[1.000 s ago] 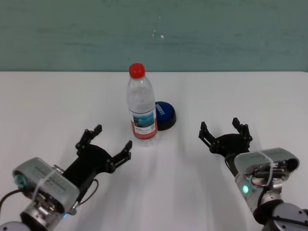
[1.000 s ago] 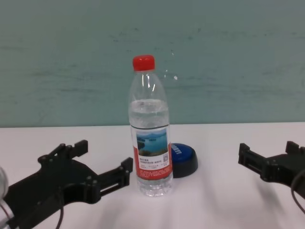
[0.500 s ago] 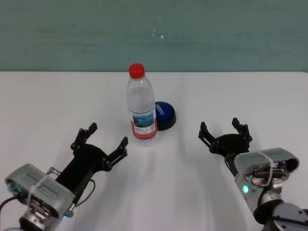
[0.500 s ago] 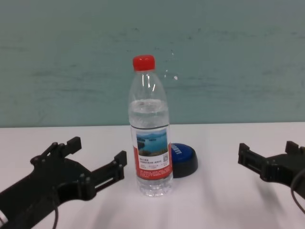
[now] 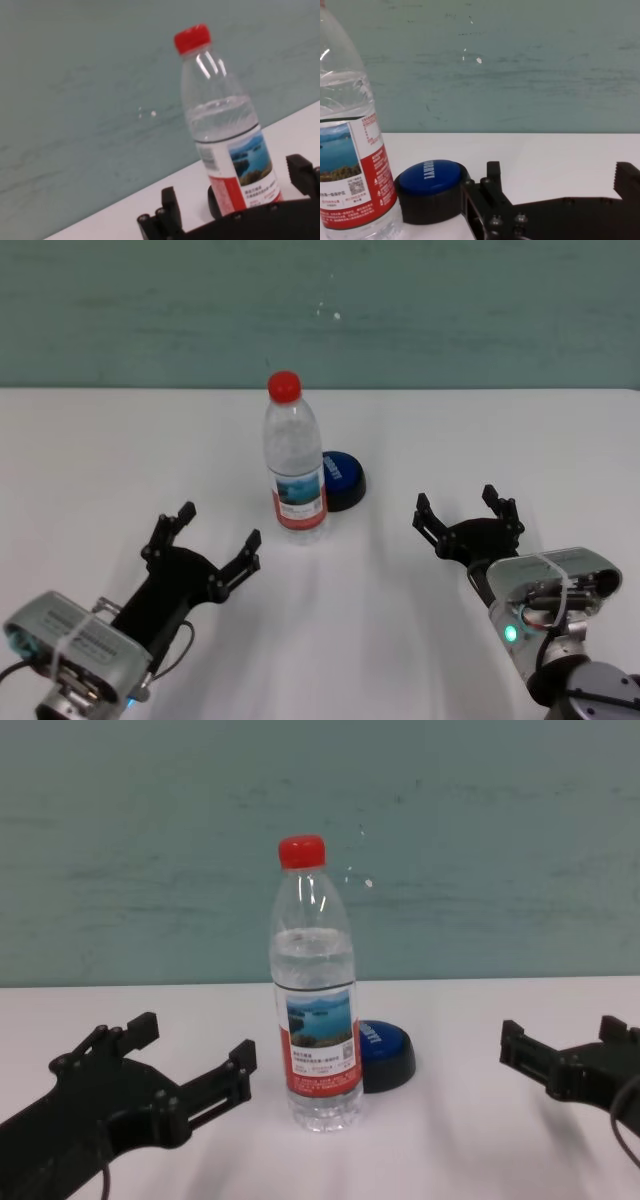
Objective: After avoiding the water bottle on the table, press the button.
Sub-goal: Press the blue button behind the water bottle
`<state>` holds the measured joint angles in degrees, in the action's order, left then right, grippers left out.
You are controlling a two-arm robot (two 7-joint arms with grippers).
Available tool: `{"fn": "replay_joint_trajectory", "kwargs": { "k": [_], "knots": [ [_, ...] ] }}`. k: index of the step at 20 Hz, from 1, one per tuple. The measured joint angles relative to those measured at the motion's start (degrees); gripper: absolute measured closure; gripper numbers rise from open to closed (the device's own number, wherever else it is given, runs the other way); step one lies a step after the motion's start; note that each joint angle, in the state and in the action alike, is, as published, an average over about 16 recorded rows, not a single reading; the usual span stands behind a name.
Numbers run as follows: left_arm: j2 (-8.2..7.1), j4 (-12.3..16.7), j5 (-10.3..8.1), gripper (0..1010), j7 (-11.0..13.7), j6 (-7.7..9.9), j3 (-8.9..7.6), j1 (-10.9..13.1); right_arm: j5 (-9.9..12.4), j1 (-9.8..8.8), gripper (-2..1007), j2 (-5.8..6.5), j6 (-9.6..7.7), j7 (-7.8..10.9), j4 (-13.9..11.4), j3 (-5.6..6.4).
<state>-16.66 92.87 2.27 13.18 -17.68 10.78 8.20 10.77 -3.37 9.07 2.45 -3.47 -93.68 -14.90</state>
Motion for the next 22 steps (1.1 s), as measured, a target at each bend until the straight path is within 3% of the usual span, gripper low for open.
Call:
{"fn": "replay_joint_trajectory", "kwargs": {
  "k": [11,22],
  "knots": [
    [0.49,-0.8,-0.44,10,0.2,-0.10,-0.68,0.5,0.0,0.00,1,0.00,0.00,0.00,0.0,0.00],
    [-0.18,-0.2,-0.13,10,0.6,0.90,-0.64,0.7,0.0,0.00,1,0.00,0.00,0.00,0.0,0.00]
  ]
}}
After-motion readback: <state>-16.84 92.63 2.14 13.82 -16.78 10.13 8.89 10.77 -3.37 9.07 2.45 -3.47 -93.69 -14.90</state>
